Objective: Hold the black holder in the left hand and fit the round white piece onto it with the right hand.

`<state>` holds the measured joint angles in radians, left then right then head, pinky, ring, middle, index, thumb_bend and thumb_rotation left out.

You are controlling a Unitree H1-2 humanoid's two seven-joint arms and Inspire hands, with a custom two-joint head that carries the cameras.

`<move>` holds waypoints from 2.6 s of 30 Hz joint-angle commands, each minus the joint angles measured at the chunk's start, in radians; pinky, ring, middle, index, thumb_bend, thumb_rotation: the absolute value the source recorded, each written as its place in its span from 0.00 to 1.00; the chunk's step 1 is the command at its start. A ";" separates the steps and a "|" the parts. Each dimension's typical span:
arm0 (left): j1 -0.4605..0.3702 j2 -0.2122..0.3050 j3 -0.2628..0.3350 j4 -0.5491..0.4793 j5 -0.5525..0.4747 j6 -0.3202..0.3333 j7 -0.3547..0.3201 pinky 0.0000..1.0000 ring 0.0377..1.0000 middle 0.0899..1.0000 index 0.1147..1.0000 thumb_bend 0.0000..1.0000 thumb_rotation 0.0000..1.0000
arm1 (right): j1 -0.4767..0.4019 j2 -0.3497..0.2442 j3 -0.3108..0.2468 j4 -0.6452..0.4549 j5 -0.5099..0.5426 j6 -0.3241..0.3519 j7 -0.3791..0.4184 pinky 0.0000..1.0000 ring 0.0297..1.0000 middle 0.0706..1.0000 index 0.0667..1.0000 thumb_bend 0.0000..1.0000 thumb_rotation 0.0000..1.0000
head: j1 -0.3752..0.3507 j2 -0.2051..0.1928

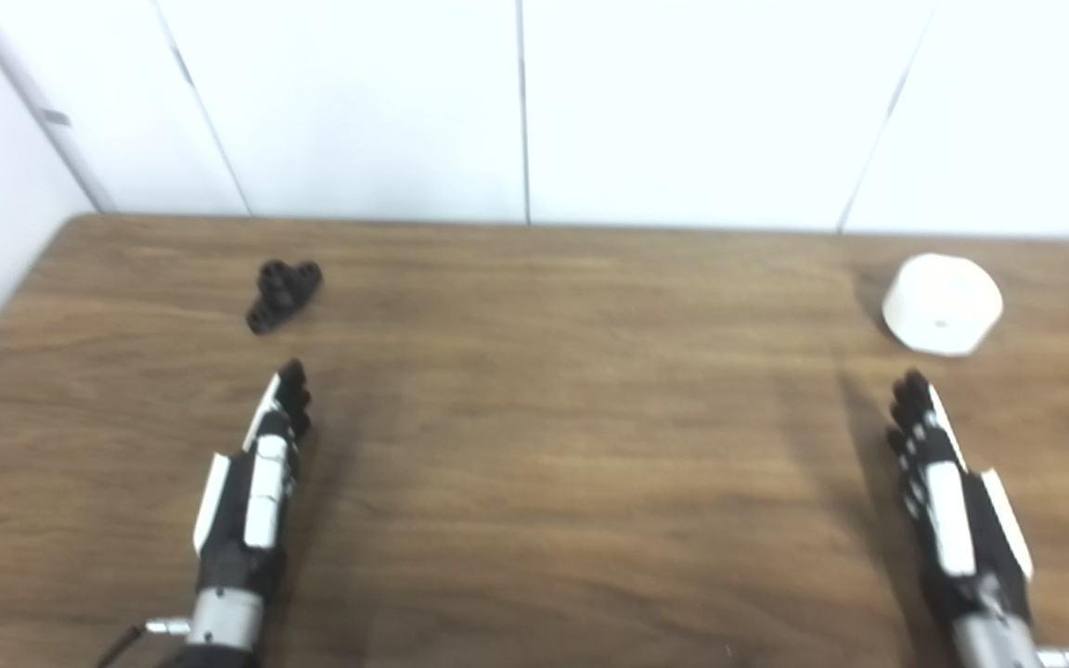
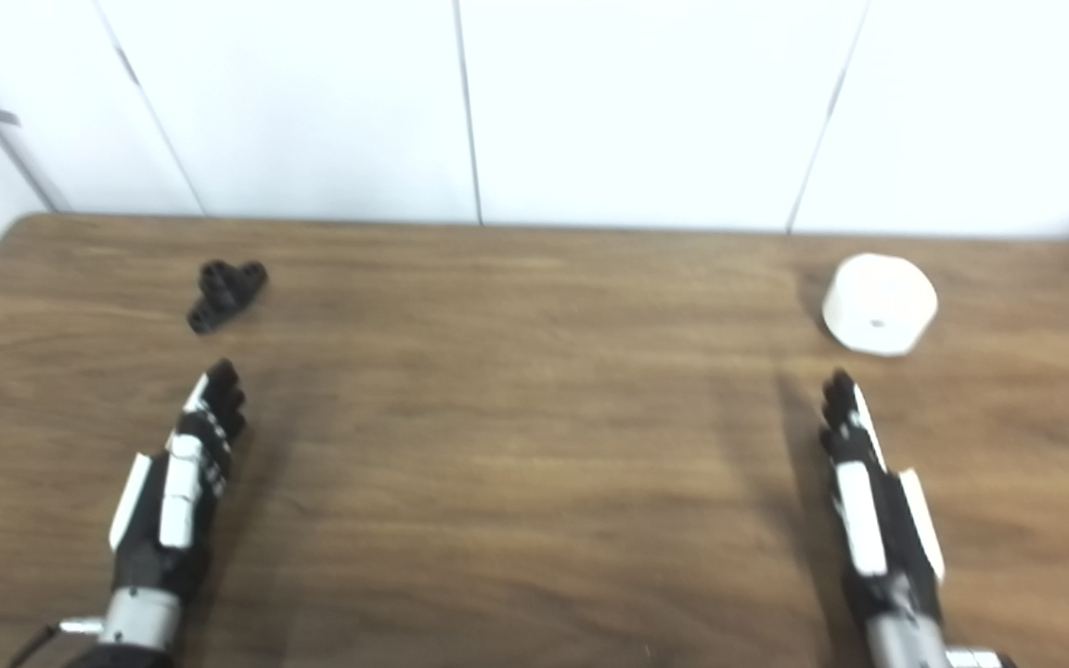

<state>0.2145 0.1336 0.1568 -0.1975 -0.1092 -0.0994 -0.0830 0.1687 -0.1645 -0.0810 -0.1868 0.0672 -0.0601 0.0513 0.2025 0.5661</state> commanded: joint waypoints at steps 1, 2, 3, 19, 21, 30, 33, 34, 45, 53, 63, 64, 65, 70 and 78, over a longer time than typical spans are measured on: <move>0.013 -0.003 -0.009 -0.032 0.020 -0.005 0.008 1.00 1.00 1.00 0.98 0.60 0.97 | 0.014 -0.013 -0.011 0.013 0.011 -0.028 0.010 1.00 1.00 0.99 1.00 0.62 1.00 | 0.009 -0.007; 0.013 -0.004 -0.011 -0.035 0.025 -0.005 0.012 1.00 1.00 1.00 0.98 0.60 0.96 | 0.014 -0.013 -0.013 0.013 0.012 -0.028 0.012 1.00 1.00 0.99 1.00 0.62 1.00 | 0.015 -0.010; 0.013 -0.006 -0.013 -0.037 0.028 -0.004 0.014 1.00 1.00 1.00 0.97 0.60 0.95 | 0.015 -0.014 -0.015 0.012 0.014 -0.024 0.014 1.00 1.00 0.99 1.00 0.62 1.00 | 0.024 -0.015; 0.008 -0.027 -0.051 0.016 0.054 -0.050 0.040 1.00 1.00 1.00 0.97 0.57 0.96 | 0.007 -0.027 -0.032 0.026 0.061 -0.012 0.048 1.00 1.00 1.00 1.00 0.64 1.00 | 0.110 -0.068; 0.006 -0.029 -0.051 0.021 0.057 -0.051 0.045 1.00 1.00 1.00 0.97 0.58 0.96 | 0.003 -0.026 -0.033 0.032 0.059 -0.011 0.047 1.00 1.00 1.00 1.00 0.66 1.00 | 0.114 -0.070; 0.008 -0.026 -0.063 0.021 0.112 -0.031 0.055 1.00 1.00 1.00 0.95 0.59 0.91 | -0.002 -0.024 -0.026 0.057 0.055 -0.030 0.055 1.00 1.00 1.00 1.00 0.62 1.00 | 0.144 -0.089; 0.011 -0.031 -0.062 0.015 0.133 -0.038 0.066 0.99 1.00 1.00 0.96 0.59 0.84 | -0.001 -0.027 -0.027 0.066 0.063 -0.033 0.061 1.00 1.00 1.00 1.00 0.66 1.00 | 0.156 -0.089; 0.012 -0.031 -0.062 0.011 0.139 -0.040 0.069 0.99 1.00 1.00 0.96 0.59 0.81 | -0.001 -0.028 -0.027 0.068 0.063 -0.034 0.063 1.00 1.00 1.00 1.00 0.67 1.00 | 0.156 -0.089; 0.000 -0.020 -0.043 -0.184 0.299 0.118 0.130 0.91 0.96 0.96 0.95 0.65 0.57 | 0.006 -0.016 -0.040 0.052 0.065 -0.011 0.047 1.00 1.00 1.00 1.00 0.63 1.00 | 0.196 -0.127; -0.025 0.000 -0.016 -0.187 0.307 0.152 0.136 0.95 0.99 0.96 0.94 0.62 0.56 | 0.001 -0.014 -0.042 0.080 0.065 -0.020 0.046 1.00 1.00 1.00 1.00 0.64 1.00 | 0.223 -0.163; -0.081 -0.003 -0.017 -0.148 0.361 0.138 0.165 0.90 0.95 0.95 0.93 0.66 0.55 | -0.018 -0.019 -0.045 0.135 0.073 -0.058 0.057 1.00 1.00 1.00 1.00 0.63 1.00 | 0.245 -0.202; -0.093 0.000 -0.011 -0.144 0.364 0.134 0.169 0.89 0.95 0.95 0.93 0.67 0.53 | -0.020 -0.019 -0.046 0.139 0.074 -0.061 0.058 1.00 1.00 1.00 1.00 0.63 1.00 | 0.245 -0.202; -0.104 0.005 -0.007 -0.140 0.380 0.132 0.178 0.89 0.94 0.95 0.93 0.67 0.51 | -0.022 -0.018 -0.047 0.143 0.079 -0.066 0.060 1.00 1.00 1.00 1.00 0.64 1.00 | 0.245 -0.202; -0.154 0.026 0.016 -0.143 0.439 0.210 0.184 0.89 0.96 0.98 0.94 0.74 0.47 | -0.024 -0.018 -0.046 0.149 0.068 -0.072 0.056 1.00 1.00 1.00 1.00 0.64 1.00 | 0.237 -0.202; -0.294 0.131 0.038 -0.077 0.633 0.342 0.208 0.89 0.94 0.93 0.91 0.81 0.43 | -0.015 -0.019 -0.049 0.139 0.072 -0.069 0.057 1.00 1.00 1.00 1.00 0.66 1.00 | 0.230 -0.192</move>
<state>-0.0303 0.2330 0.1856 -0.2689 0.4940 0.2469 0.1027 0.1201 -0.1965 -0.1318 -0.1022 0.1346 -0.0948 0.1043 0.4310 0.3758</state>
